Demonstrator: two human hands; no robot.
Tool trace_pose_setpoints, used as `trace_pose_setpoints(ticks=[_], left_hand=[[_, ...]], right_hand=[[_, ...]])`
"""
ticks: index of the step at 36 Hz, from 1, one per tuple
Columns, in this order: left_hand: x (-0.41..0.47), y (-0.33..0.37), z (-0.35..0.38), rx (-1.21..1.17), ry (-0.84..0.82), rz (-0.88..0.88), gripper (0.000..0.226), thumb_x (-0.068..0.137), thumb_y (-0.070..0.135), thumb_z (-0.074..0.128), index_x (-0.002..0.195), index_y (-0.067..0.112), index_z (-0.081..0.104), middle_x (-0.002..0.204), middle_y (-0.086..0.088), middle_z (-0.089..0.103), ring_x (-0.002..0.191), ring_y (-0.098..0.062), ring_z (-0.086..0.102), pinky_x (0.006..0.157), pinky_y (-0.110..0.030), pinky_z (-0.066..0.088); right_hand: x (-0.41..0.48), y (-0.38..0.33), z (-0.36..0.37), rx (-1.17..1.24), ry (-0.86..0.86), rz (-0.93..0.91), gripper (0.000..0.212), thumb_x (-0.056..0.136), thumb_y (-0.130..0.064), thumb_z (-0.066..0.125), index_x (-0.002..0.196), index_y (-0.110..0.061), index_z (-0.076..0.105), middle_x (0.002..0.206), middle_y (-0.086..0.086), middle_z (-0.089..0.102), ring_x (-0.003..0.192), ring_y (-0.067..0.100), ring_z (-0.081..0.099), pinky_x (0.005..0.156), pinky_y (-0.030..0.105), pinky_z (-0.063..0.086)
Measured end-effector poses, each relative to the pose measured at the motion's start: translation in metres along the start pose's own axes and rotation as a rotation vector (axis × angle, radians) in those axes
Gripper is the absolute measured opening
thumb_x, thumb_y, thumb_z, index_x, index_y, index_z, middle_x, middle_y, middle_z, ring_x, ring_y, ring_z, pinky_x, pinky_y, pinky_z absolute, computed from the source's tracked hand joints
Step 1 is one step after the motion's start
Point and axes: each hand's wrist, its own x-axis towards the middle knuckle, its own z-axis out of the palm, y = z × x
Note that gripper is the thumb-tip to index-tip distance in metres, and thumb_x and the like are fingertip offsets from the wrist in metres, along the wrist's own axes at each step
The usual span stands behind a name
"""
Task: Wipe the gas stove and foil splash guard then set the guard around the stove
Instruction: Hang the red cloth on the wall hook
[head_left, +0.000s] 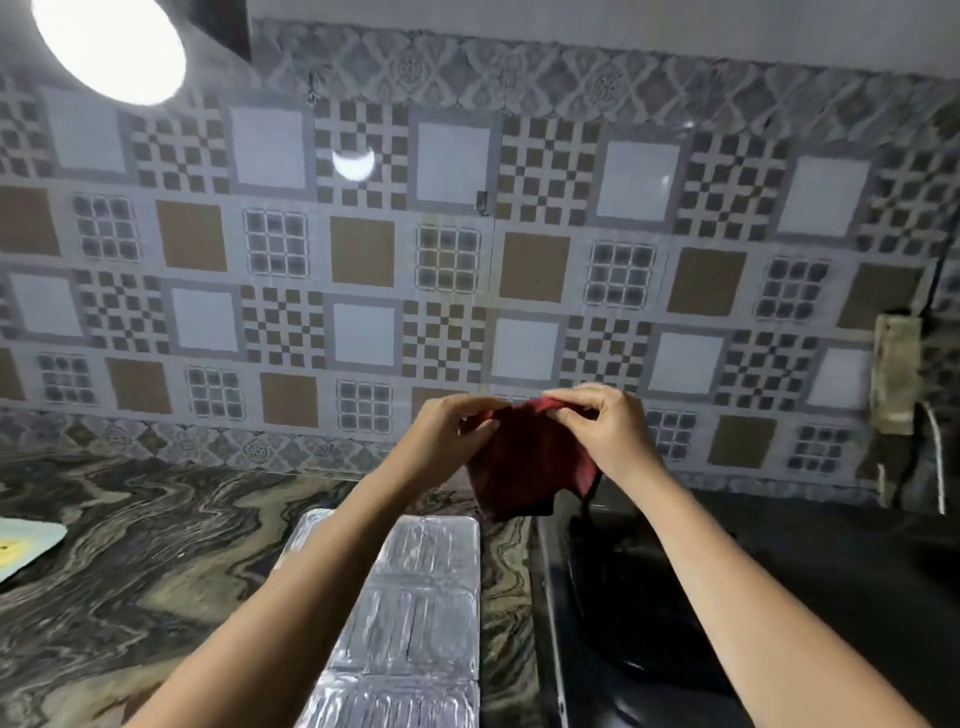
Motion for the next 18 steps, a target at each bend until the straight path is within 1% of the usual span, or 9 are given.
trace_pose_setpoints(ticks=[2,4,5,7,9,11,13,15,18], left_hand=[[0.01,0.012,0.011,0.018,0.02,0.004,0.029,0.086,0.008,0.06,0.113,0.016,0.067,0.099,0.005,0.069,0.077,0.005,0.057,0.072,-0.004,0.043],[0.019,0.024,0.021,-0.004,0.058,-0.021,0.029,0.086,0.006,0.059,0.112,0.015,0.068,0.098,0.007,0.067,0.08,0.005,0.057,0.071,0.0,0.042],[0.023,0.03,0.026,-0.031,0.083,-0.039,0.028,0.086,0.006,0.059,0.111,0.015,0.068,0.099,0.005,0.068,0.084,0.001,0.059,0.075,-0.003,0.044],[0.031,0.04,0.034,-0.091,0.135,-0.077,0.027,0.086,0.005,0.059,0.109,0.017,0.069,0.101,0.002,0.068,0.091,-0.006,0.061,0.083,-0.015,0.051],[0.039,0.046,0.037,-0.092,0.165,-0.094,0.027,0.087,0.006,0.059,0.108,0.018,0.069,0.102,0.001,0.068,0.094,-0.01,0.063,0.086,-0.027,0.054],[0.05,0.051,0.037,-0.072,0.182,-0.097,0.027,0.087,0.006,0.059,0.108,0.018,0.069,0.104,-0.001,0.069,0.096,-0.013,0.063,0.087,-0.032,0.054],[0.063,0.058,0.034,-0.064,0.205,-0.09,0.026,0.086,0.007,0.059,0.107,0.018,0.07,0.104,-0.001,0.069,0.095,-0.014,0.063,0.087,-0.033,0.053],[0.077,0.063,0.032,-0.052,0.23,-0.077,0.025,0.086,0.007,0.06,0.106,0.017,0.07,0.102,-0.001,0.07,0.092,-0.013,0.062,0.085,-0.033,0.053],[0.098,0.066,0.026,-0.016,0.259,-0.06,0.025,0.086,0.008,0.059,0.107,0.018,0.07,0.103,0.001,0.069,0.088,-0.007,0.059,0.081,-0.023,0.051]], right_hand=[[0.006,0.01,-0.013,-0.004,0.011,-0.017,0.02,0.081,-0.011,0.068,0.101,-0.015,0.072,0.085,-0.004,0.064,0.084,0.009,0.059,0.072,0.0,0.04],[0.011,0.017,-0.025,0.009,0.023,-0.026,0.021,0.083,-0.011,0.066,0.102,-0.014,0.072,0.089,-0.003,0.065,0.086,0.008,0.058,0.074,0.0,0.039],[0.013,0.021,-0.031,0.019,0.033,-0.033,0.021,0.083,-0.01,0.065,0.102,-0.014,0.072,0.09,-0.002,0.065,0.087,0.007,0.058,0.075,-0.001,0.038],[0.02,0.026,-0.041,0.034,0.04,-0.054,0.021,0.084,-0.007,0.064,0.103,-0.013,0.071,0.092,-0.001,0.065,0.088,0.007,0.057,0.075,-0.004,0.036],[0.027,0.029,-0.048,0.037,0.034,-0.074,0.022,0.084,-0.006,0.063,0.104,-0.011,0.071,0.091,-0.003,0.063,0.087,0.007,0.056,0.075,-0.006,0.034],[0.035,0.031,-0.056,0.036,0.032,-0.098,0.022,0.085,-0.006,0.062,0.105,-0.01,0.07,0.089,-0.003,0.062,0.086,0.007,0.056,0.075,-0.005,0.035],[0.045,0.032,-0.062,0.032,0.052,-0.123,0.023,0.085,-0.006,0.061,0.106,-0.01,0.07,0.09,-0.003,0.062,0.086,0.008,0.056,0.075,-0.004,0.035],[0.056,0.033,-0.068,0.028,0.074,-0.157,0.023,0.085,-0.007,0.061,0.107,-0.011,0.07,0.089,0.001,0.064,0.083,0.011,0.058,0.074,0.0,0.038],[0.077,0.033,-0.072,0.039,0.106,-0.194,0.024,0.085,-0.007,0.062,0.107,-0.012,0.07,0.091,0.004,0.066,0.086,0.013,0.061,0.079,0.012,0.043]])
